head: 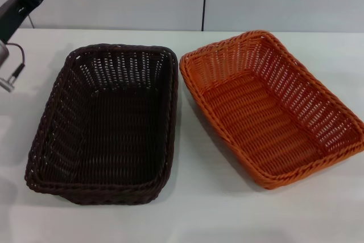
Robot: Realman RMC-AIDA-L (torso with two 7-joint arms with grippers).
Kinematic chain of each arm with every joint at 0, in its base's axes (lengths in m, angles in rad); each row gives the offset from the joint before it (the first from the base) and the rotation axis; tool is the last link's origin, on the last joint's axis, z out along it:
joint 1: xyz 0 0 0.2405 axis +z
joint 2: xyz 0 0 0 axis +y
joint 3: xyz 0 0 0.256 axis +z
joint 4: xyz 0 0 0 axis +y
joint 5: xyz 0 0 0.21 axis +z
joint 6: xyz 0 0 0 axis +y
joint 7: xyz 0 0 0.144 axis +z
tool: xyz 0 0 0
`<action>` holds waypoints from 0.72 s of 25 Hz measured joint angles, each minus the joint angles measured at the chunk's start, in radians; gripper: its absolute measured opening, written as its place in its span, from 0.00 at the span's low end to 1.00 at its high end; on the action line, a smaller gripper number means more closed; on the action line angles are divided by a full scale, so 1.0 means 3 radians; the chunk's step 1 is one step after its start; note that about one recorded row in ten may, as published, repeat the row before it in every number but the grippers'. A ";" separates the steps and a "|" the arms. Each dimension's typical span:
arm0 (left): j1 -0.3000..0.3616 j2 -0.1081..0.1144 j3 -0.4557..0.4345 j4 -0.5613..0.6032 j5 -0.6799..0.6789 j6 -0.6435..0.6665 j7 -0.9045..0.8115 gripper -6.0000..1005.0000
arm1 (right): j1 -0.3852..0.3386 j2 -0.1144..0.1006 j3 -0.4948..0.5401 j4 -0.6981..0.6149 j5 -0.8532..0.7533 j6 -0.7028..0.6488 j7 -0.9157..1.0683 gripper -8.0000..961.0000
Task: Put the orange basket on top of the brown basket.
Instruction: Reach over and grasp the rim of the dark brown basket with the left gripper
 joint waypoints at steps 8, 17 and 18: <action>0.0003 0.0522 0.0592 -0.0463 0.1034 0.0185 -0.1645 0.83 | 0.0042 -0.0020 -0.0006 -0.0016 0.0029 0.0055 0.0000 0.82; -0.0016 0.0897 0.0661 -0.1350 0.3010 -0.0571 -0.3357 0.82 | 0.0102 -0.0122 -0.0343 -0.0185 0.0005 0.0683 0.0166 0.82; -0.0014 0.0898 0.0646 -0.1474 0.3215 -0.0645 -0.3530 0.82 | 0.0081 -0.0130 -0.0389 -0.0215 0.0005 0.0700 0.0232 0.82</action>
